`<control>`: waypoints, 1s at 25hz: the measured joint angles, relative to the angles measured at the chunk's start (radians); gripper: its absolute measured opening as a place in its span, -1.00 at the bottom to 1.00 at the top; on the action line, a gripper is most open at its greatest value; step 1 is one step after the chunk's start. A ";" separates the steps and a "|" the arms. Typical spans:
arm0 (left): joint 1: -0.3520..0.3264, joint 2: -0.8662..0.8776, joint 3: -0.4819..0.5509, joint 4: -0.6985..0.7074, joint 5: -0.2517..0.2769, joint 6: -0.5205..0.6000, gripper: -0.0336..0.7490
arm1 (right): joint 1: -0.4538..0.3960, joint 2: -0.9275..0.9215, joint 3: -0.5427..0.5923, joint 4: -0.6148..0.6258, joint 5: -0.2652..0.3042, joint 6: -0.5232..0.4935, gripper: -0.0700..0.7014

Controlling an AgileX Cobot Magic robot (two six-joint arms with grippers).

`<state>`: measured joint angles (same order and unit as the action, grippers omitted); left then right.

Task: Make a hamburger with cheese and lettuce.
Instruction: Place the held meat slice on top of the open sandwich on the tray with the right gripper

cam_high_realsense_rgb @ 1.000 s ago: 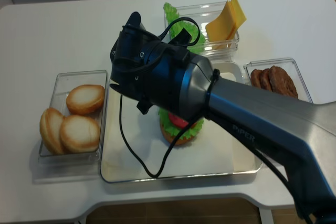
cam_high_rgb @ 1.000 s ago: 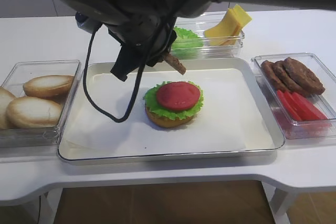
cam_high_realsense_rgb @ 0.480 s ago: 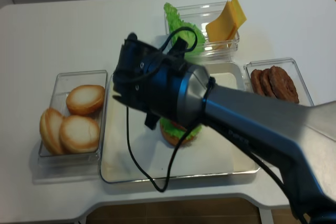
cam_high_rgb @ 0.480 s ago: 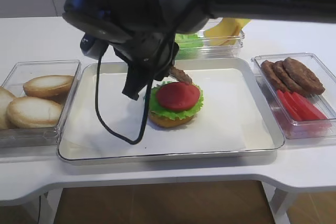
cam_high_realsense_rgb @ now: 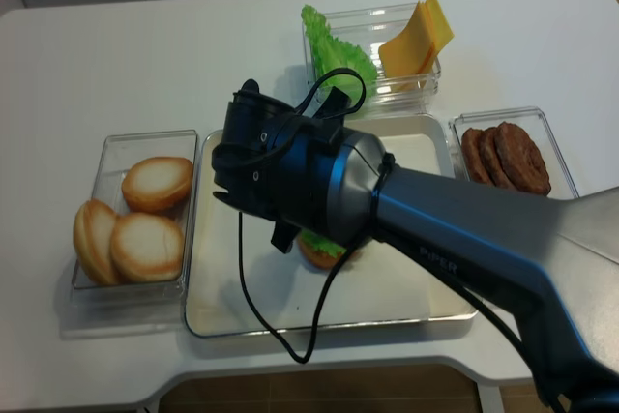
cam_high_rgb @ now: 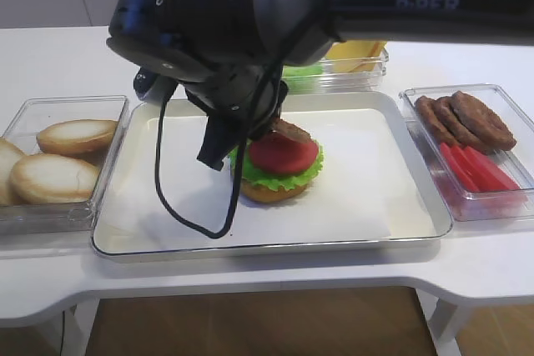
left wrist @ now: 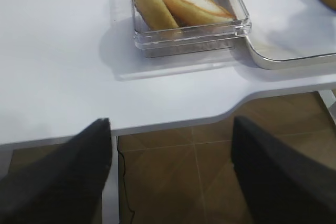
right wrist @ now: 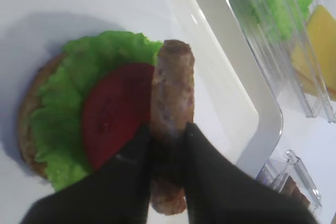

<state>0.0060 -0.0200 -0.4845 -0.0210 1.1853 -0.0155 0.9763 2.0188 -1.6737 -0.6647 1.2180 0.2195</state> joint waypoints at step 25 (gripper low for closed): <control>0.000 0.000 0.000 0.000 0.000 0.000 0.43 | 0.000 0.000 0.000 0.097 0.000 0.031 -0.37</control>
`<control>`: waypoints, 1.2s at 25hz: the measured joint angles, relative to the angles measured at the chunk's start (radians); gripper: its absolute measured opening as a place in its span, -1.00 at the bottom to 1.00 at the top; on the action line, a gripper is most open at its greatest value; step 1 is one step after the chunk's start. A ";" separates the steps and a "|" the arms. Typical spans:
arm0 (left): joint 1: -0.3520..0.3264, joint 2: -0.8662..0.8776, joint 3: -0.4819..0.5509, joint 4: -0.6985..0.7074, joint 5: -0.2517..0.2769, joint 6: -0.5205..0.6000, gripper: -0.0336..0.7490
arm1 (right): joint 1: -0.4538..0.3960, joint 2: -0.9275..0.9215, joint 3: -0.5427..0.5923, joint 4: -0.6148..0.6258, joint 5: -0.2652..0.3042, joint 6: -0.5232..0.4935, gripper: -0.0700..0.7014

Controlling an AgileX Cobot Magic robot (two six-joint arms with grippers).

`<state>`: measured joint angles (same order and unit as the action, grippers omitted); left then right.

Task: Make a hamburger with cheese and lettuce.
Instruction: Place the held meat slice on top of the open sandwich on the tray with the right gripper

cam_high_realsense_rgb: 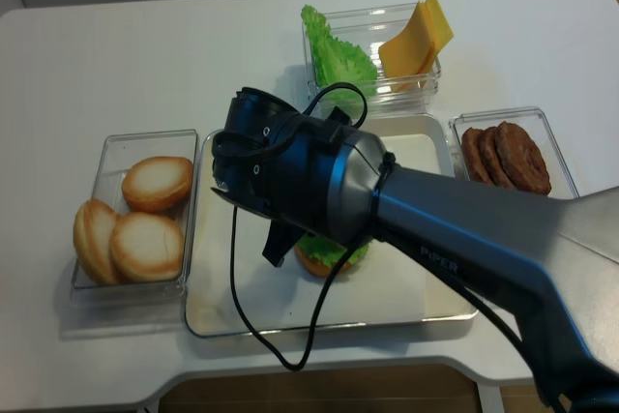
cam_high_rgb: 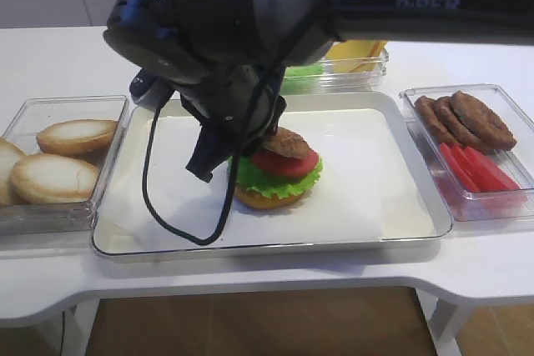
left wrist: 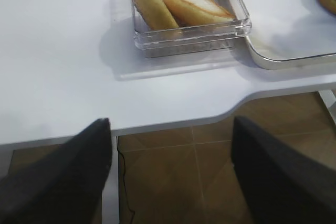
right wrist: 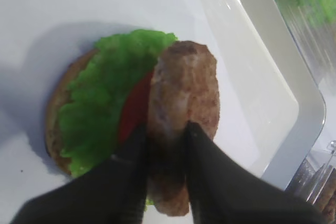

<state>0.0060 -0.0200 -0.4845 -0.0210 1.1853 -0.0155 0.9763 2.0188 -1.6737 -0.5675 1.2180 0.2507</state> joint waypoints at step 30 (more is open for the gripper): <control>0.000 0.000 0.000 0.000 0.000 0.000 0.43 | 0.000 -0.002 -0.059 0.103 0.004 -0.022 0.26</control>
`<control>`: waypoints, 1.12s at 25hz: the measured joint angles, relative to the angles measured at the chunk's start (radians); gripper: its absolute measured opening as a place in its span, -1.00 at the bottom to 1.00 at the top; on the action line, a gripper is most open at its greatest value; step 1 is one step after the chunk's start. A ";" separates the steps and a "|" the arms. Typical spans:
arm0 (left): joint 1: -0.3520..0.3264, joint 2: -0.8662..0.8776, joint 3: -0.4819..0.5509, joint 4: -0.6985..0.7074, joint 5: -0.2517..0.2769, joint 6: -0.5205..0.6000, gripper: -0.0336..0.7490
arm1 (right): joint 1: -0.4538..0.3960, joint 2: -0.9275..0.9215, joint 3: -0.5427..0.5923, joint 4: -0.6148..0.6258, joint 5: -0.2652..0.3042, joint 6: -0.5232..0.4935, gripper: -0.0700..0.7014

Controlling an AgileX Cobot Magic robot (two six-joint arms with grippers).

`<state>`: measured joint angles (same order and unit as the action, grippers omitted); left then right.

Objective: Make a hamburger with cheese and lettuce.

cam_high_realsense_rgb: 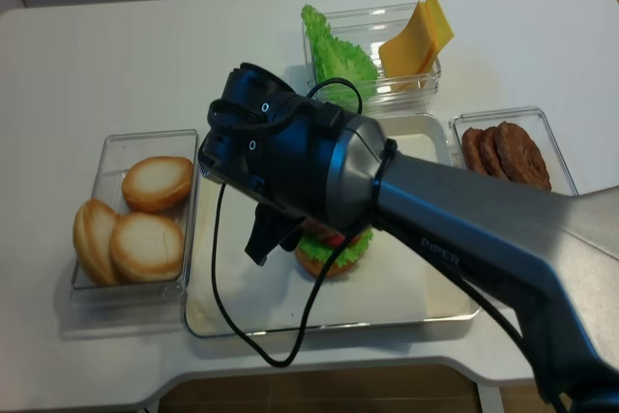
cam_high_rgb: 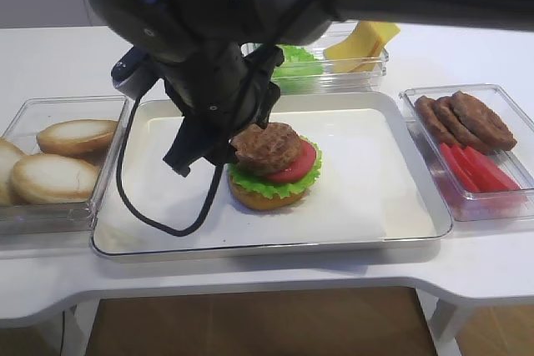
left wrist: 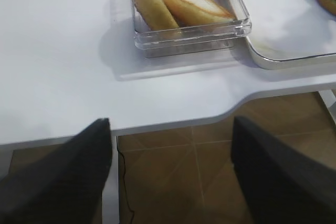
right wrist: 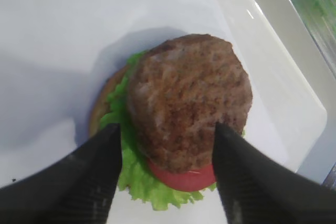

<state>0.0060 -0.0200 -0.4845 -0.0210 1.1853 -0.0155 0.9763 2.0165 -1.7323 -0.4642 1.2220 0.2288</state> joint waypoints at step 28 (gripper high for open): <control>0.000 0.000 0.000 0.000 0.000 0.000 0.43 | -0.566 -0.344 0.223 0.453 0.014 -0.194 0.21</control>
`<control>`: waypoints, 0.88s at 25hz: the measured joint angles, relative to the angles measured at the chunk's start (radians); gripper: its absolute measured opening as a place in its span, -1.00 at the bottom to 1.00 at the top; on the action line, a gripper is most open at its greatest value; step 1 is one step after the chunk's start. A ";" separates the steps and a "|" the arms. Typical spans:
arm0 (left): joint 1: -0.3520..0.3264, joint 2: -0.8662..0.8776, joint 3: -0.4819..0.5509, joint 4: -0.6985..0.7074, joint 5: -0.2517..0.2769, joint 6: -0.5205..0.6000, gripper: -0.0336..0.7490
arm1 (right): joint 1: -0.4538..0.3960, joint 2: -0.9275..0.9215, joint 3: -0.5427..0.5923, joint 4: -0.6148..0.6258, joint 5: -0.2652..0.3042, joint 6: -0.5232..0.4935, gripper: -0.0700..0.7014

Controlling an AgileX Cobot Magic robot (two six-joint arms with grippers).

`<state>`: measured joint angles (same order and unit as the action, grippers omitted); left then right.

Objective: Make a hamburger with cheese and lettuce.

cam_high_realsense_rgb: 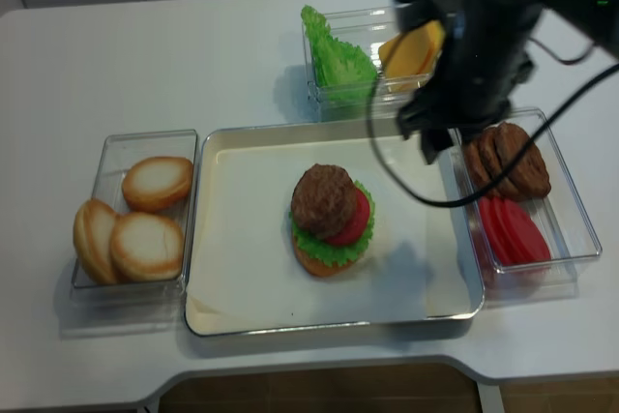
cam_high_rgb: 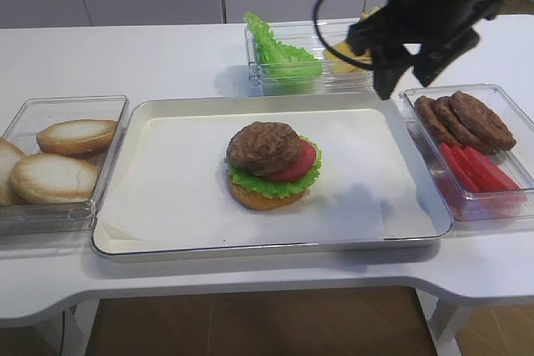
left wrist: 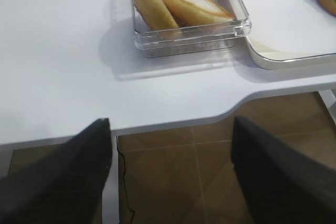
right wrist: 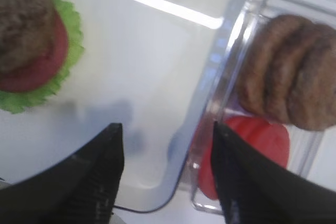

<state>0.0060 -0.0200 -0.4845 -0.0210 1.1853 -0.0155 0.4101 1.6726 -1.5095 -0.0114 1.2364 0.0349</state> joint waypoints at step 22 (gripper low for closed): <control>0.000 0.000 0.000 0.000 0.000 0.000 0.43 | -0.472 -0.509 0.412 0.151 -0.048 -0.146 0.21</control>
<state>0.0060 -0.0200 -0.4845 -0.0210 1.1853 -0.0155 -0.0618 1.1632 -1.0974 0.1396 1.1885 -0.1113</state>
